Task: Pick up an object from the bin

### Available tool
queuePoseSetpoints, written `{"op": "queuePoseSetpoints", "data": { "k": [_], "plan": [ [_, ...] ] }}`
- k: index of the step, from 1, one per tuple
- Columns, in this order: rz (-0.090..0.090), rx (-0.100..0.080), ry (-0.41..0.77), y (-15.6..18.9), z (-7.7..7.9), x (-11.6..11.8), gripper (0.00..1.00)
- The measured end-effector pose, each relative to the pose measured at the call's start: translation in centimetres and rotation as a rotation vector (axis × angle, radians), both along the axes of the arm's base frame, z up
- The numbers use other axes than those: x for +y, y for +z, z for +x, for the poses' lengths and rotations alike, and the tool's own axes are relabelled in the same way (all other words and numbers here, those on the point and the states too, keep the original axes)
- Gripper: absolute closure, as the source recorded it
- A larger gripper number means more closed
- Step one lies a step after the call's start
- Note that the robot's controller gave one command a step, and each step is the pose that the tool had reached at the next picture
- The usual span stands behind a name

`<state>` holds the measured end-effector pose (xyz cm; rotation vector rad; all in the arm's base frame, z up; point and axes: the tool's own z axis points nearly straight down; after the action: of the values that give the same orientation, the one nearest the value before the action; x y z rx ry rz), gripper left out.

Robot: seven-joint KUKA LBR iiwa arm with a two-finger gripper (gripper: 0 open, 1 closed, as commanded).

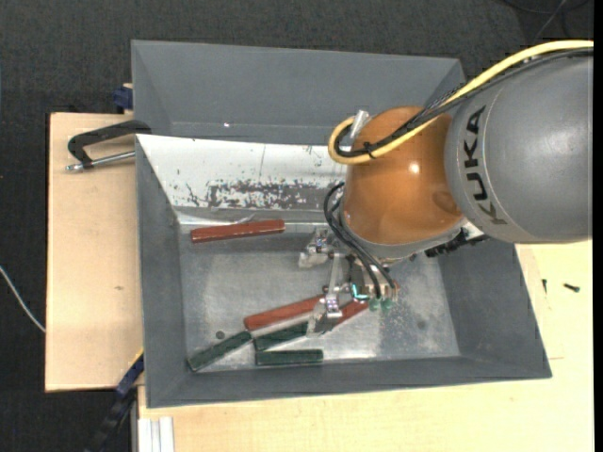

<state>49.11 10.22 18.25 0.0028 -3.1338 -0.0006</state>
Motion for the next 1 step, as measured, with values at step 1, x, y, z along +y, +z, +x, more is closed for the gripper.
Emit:
{"op": "queuePoseSetpoints", "data": {
  "k": [1],
  "plan": [
    [0.001,-0.008,-0.002,0.38,0.19,-0.05,0.0]
  ]
}}
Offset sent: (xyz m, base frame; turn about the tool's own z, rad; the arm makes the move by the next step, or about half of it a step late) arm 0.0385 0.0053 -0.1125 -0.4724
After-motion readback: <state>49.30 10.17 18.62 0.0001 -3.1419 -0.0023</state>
